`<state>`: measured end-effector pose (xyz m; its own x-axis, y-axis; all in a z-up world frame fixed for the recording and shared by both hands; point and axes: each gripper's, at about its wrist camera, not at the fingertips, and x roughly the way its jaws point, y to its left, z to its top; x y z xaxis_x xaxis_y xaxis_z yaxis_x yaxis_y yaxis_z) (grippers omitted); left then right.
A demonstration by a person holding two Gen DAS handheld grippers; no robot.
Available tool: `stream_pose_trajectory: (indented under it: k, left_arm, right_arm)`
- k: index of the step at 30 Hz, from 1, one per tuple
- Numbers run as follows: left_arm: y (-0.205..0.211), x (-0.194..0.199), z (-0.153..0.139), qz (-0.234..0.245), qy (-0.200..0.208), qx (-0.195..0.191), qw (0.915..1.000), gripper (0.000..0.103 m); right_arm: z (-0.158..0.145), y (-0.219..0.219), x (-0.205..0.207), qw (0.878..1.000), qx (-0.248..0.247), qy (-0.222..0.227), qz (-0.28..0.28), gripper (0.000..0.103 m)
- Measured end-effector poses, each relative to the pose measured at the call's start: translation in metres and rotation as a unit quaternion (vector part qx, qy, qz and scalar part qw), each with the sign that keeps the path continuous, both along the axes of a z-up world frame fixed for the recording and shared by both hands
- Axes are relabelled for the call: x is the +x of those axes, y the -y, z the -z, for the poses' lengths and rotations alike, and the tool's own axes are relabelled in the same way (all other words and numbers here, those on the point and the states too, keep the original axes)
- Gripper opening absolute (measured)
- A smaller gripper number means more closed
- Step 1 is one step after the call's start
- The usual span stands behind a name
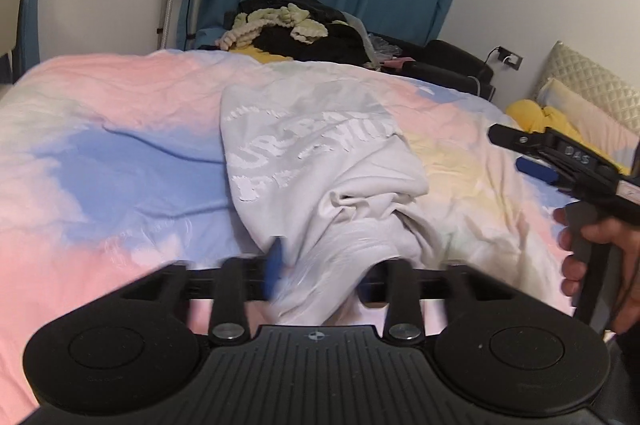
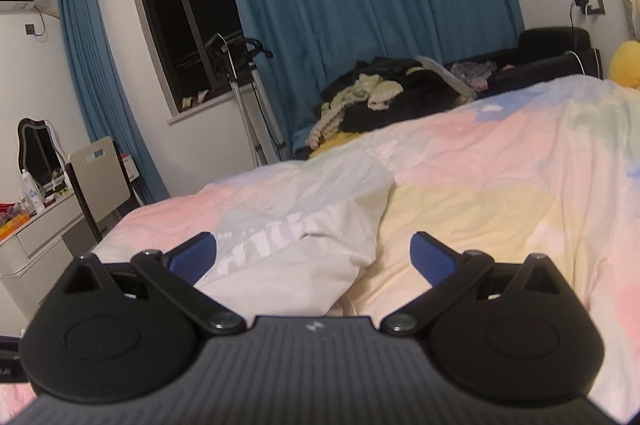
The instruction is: Fold clothes
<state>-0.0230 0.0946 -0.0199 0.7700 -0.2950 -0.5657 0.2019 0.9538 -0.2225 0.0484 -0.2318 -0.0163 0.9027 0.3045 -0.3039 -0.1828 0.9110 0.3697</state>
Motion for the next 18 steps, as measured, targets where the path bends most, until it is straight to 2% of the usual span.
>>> stream_pose_trajectory:
  k: [2, 4, 5, 7, 10, 14, 18]
  left_arm:
    - [-0.002, -0.013, -0.003, 0.003, 0.009, 0.0, 1.0, 0.059]
    - [-0.008, -0.024, -0.008, 0.004, 0.026, -0.005, 0.9997, 0.072]
    - [-0.008, -0.026, -0.012, 0.007, 0.035, -0.005, 0.9993, 0.075]
    - [-0.006, -0.029, -0.021, 0.011, 0.058, 0.001, 0.9983, 0.079]
    - [0.01, -0.017, -0.028, 0.028, 0.084, 0.022, 0.9958, 0.083]
    - [0.053, 0.029, -0.018, 0.073, 0.078, 0.05, 0.993, 0.083]
    - [0.107, 0.087, 0.005, 0.119, 0.071, 0.108, 0.9844, 0.082]
  right_arm:
    - [0.003, 0.006, 0.001, 1.0, 0.024, -0.017, 0.008, 0.103]
    - [0.007, 0.009, 0.003, 0.999, 0.043, -0.03, 0.011, 0.102]
    - [0.008, 0.011, 0.005, 0.998, 0.052, -0.037, 0.012, 0.101]
    - [0.011, 0.01, 0.006, 0.997, 0.061, -0.046, 0.016, 0.092]
    - [0.012, 0.004, 0.01, 0.997, 0.048, -0.056, 0.033, 0.074]
    - [0.015, 0.012, 0.016, 0.994, 0.058, -0.068, 0.068, 0.07]
    - [0.022, 0.026, 0.022, 0.991, 0.054, -0.07, 0.098, 0.07]
